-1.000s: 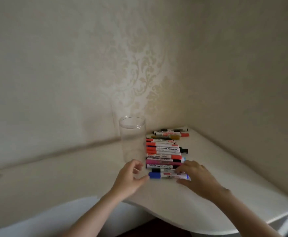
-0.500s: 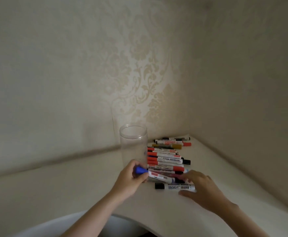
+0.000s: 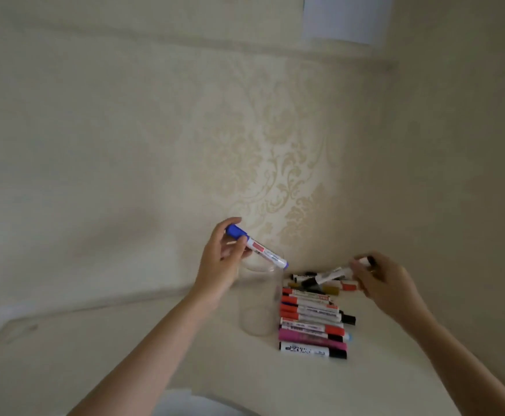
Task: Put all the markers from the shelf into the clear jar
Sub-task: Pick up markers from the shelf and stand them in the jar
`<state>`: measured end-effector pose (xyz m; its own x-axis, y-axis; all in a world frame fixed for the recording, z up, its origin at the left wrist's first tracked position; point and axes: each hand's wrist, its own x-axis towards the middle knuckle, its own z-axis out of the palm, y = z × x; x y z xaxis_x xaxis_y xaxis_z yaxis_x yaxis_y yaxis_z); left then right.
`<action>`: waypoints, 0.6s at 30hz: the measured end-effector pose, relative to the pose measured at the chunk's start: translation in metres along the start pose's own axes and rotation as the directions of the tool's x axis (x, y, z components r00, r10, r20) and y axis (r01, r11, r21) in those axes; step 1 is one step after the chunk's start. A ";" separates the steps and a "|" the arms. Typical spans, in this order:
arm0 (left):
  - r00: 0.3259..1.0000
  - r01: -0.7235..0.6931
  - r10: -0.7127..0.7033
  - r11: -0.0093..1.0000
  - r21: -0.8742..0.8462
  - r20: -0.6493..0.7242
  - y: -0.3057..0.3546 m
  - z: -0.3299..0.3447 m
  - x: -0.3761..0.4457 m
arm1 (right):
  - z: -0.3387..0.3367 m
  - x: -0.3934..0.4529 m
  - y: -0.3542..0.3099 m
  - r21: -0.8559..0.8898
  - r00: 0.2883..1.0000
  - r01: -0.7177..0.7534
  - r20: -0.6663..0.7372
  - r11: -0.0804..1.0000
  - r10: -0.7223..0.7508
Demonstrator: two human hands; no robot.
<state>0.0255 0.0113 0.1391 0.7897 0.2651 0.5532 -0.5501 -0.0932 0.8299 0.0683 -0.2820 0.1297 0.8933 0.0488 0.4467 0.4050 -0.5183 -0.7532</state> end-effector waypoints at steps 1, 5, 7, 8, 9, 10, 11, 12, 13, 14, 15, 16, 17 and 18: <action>0.998 -0.028 0.030 0.999 0.026 -0.048 0.005 -0.003 0.012 | -0.001 0.013 -0.014 0.055 0.997 0.011 -0.074 0.998 -0.006; 0.997 -0.042 0.070 0.872 0.487 -0.039 -0.002 0.001 0.036 | 0.026 0.048 -0.069 0.001 0.985 0.100 -0.140 0.995 -0.099; 0.997 -0.016 -0.035 0.776 0.630 0.068 -0.018 0.011 0.033 | 0.056 0.054 -0.082 -0.109 0.992 0.128 -0.002 0.986 -0.129; 0.991 -0.011 -0.079 0.744 0.668 0.104 -0.025 0.016 0.029 | 0.071 0.055 -0.082 -0.150 0.991 0.129 0.066 0.980 -0.120; 0.986 -0.008 -0.109 0.716 0.698 0.124 -0.030 0.019 0.026 | 0.085 0.055 -0.080 -0.186 0.988 0.121 0.119 0.975 -0.100; 0.984 -0.005 -0.125 0.694 0.720 0.127 -0.033 0.020 0.023 | 0.096 0.053 -0.077 -0.218 0.984 0.109 0.159 0.970 -0.075; 0.984 0.001 -0.133 0.678 0.735 0.121 -0.034 0.021 0.021 | 0.105 0.050 -0.073 -0.238 0.980 0.101 0.192 0.966 -0.055; 0.984 0.007 -0.138 0.665 0.747 0.113 -0.034 0.021 0.020 | 0.110 0.047 -0.069 -0.241 0.975 0.103 0.216 0.965 -0.051; 0.987 0.003 -0.126 0.654 0.756 0.105 -0.033 0.020 0.017 | 0.113 0.045 -0.065 -0.226 0.971 0.114 0.232 0.967 -0.060; 0.993 -0.034 -0.066 0.646 0.763 0.100 -0.031 0.019 0.014 | 0.114 0.043 -0.062 -0.199 0.967 0.125 0.242 0.972 -0.075; 0.994 -0.105 0.034 0.644 0.758 0.108 -0.028 0.018 0.008 | 0.112 0.042 -0.059 -0.163 0.966 0.127 0.245 0.978 -0.085; 0.981 -0.194 0.145 0.655 0.730 0.130 -0.025 0.019 0.001 | 0.106 0.042 -0.055 -0.126 0.969 0.117 0.232 0.985 -0.086; 0.961 -0.273 0.216 0.673 0.688 0.171 -0.024 0.022 -0.008 | 0.099 0.041 -0.049 -0.091 0.977 0.099 0.196 0.991 -0.080; 0.945 -0.326 0.221 0.698 0.638 0.242 -0.026 0.026 -0.019 | 0.090 0.039 -0.039 -0.068 0.987 0.081 0.142 0.994 -0.070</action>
<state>0.0318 -0.0163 0.1088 0.6902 -0.0019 0.7236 -0.4682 -0.7636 0.4446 0.1045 -0.1826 0.1330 0.8812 0.2058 0.4256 0.4615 -0.5695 -0.6802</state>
